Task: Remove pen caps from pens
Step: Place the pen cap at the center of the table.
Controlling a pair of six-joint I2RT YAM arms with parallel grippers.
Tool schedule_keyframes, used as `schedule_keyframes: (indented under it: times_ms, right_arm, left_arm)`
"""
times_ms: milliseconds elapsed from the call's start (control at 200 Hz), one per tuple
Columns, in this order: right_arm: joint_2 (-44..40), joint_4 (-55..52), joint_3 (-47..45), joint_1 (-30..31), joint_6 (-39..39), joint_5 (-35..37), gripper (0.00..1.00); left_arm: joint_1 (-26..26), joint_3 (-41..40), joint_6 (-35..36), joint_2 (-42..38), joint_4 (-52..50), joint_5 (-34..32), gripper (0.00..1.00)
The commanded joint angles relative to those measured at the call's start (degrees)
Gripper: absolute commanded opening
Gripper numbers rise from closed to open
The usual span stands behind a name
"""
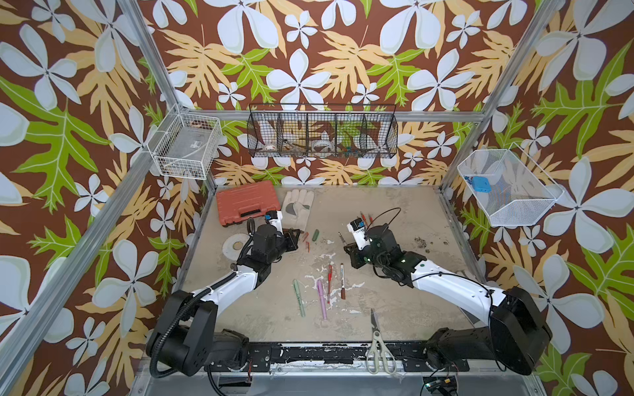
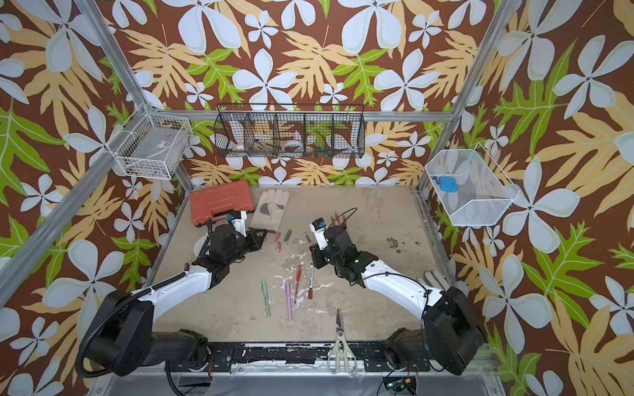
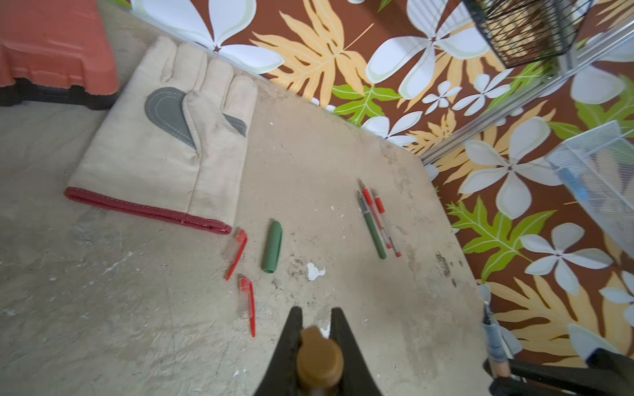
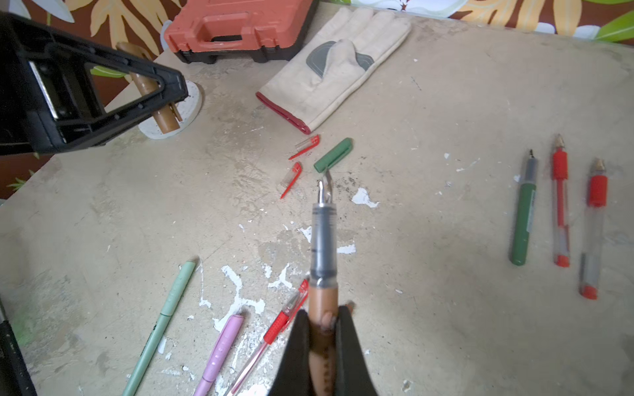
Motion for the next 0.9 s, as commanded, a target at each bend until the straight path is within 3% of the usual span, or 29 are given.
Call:
schedule_keyframes:
  times_ms: [0, 896]
  right_arm:
    - [-0.84, 0.68, -0.45, -1.06, 1.08, 0.41, 0.0]
    - [-1.94, 2.44, -3.62, -4.38, 1.43, -1.05, 0.0]
  left_arm:
    - [-0.12, 0.88, 2.56, 1.95, -2.38, -2.86, 0.0]
    - [-0.12, 8.31, 5.75, 22.67, -2.34, -3.44, 0.0]
